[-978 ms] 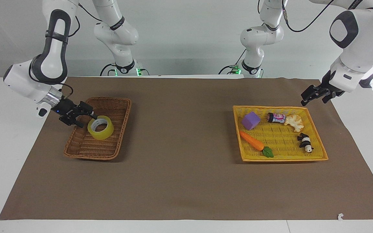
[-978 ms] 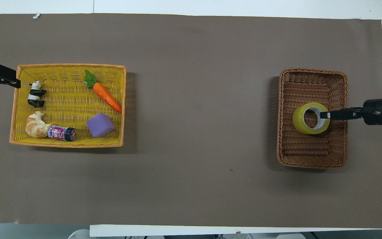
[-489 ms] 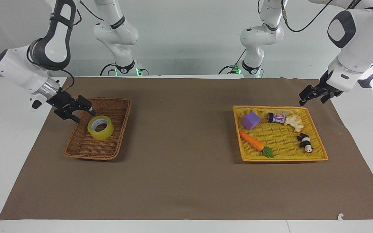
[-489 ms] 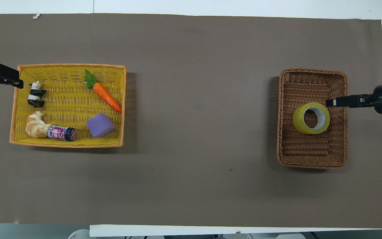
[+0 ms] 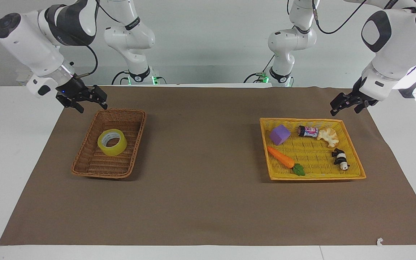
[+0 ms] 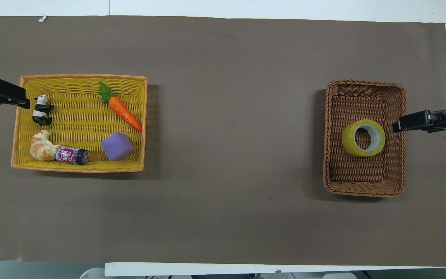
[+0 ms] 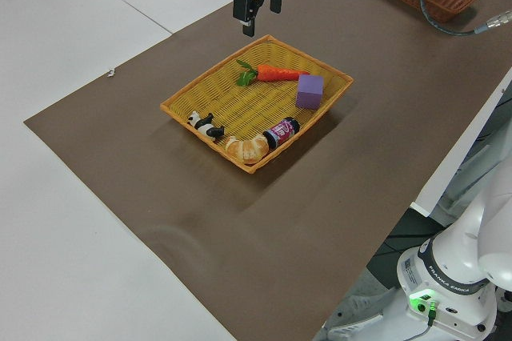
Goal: Move tape to another basket
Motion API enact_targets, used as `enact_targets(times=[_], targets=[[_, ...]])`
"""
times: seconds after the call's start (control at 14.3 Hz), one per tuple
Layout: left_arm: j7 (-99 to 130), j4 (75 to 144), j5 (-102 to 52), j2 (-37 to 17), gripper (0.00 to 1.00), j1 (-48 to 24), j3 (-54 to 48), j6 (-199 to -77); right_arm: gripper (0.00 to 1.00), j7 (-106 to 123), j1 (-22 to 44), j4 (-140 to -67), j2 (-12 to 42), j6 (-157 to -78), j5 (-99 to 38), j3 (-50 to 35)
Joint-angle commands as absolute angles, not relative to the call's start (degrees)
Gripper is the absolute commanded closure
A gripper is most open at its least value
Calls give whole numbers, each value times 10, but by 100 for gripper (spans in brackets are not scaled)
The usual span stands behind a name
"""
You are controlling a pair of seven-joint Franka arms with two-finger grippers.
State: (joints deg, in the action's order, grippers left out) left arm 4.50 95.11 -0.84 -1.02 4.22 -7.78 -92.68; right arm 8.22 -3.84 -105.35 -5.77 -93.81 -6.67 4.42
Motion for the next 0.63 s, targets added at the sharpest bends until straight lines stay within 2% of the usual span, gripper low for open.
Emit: enact_targets(times=[0.0,0.56], targets=[[40,969,-10,7,0,36,-69,-939,0,56,-33,-997,-48,-884,-25,43],[21,968,-13,1,0,33,-68,-944,0,53,-41,-891,12,-791,16,36]])
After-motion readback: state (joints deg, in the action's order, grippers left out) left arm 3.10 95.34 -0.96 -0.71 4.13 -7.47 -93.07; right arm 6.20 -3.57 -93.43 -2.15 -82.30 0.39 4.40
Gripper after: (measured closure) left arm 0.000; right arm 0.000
